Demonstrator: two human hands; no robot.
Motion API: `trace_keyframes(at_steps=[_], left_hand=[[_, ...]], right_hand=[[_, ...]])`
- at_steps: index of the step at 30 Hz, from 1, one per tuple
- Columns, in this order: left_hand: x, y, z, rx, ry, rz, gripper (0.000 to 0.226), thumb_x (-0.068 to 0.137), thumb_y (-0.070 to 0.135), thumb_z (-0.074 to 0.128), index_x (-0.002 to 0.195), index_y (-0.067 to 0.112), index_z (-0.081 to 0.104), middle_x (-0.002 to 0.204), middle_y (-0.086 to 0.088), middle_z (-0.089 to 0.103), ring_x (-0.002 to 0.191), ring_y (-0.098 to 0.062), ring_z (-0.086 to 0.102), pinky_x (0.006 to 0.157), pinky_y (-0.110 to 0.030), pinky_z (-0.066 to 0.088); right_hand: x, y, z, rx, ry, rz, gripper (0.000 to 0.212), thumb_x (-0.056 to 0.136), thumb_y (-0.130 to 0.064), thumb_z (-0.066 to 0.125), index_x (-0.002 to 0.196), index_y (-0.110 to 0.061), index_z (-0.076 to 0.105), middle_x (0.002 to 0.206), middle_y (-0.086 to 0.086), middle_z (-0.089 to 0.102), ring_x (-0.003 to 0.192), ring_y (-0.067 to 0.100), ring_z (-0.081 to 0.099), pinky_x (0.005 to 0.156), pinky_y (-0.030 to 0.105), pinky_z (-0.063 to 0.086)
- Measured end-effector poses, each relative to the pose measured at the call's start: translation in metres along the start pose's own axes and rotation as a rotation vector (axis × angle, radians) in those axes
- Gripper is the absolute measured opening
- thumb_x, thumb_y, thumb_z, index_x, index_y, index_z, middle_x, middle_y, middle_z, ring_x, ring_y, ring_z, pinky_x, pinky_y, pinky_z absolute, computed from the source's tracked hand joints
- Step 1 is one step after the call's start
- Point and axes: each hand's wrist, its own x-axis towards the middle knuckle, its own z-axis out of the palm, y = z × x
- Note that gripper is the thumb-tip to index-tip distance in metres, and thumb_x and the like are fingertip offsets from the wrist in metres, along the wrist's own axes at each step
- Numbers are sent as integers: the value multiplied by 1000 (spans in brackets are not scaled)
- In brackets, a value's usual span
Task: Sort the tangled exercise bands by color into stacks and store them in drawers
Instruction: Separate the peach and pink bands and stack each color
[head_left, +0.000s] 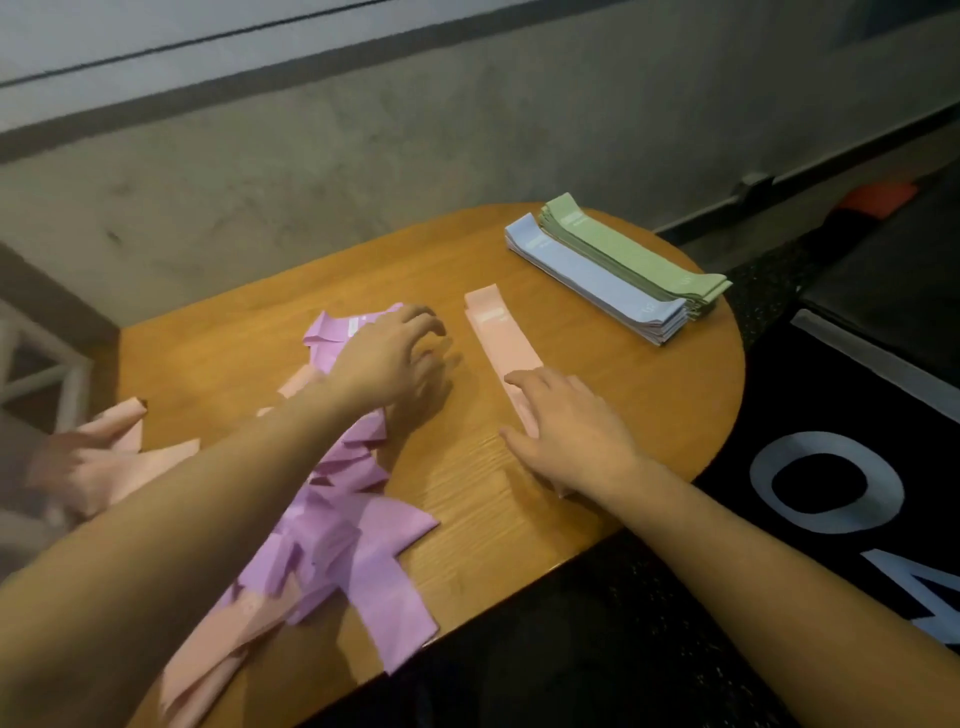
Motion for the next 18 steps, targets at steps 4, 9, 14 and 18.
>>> trace_keyframes(at_steps=[4, 9, 14, 18], left_hand=[[-68, -23, -10, -172, 165, -154, 31, 87, 30, 55, 113, 16, 65, 124, 1, 59, 112, -22, 59, 90, -35, 47], [-154, -48, -10, -248, 262, -359, 33, 82, 31, 52, 110, 20, 65, 123, 3, 60, 107, -18, 59, 87, -33, 46], [-206, -60, -1, -246, 279, -467, 21, 94, 19, 62, 114, 22, 63, 119, 7, 57, 104, -12, 54, 83, -29, 41], [-217, -66, 8, -252, 289, -469, 23, 92, 29, 60, 113, 22, 65, 119, 8, 60, 103, -13, 55, 82, -27, 38]], right_hand=[[3, -32, 6, 139, -27, -87, 53, 95, -41, 57, 145, -29, 44, 143, -3, 51, 128, 21, 47, 106, 36, 41], [12, -73, 25, 345, -31, -126, 38, 91, -29, 64, 129, -26, 60, 119, -3, 65, 108, 15, 59, 94, 30, 46], [29, -102, 46, 454, -60, -139, 26, 90, -24, 62, 115, -28, 67, 97, -10, 67, 89, 11, 62, 87, 36, 51], [53, -128, 55, 474, -79, -186, 24, 88, -19, 64, 110, -27, 68, 89, -12, 66, 84, 9, 63, 82, 33, 53]])
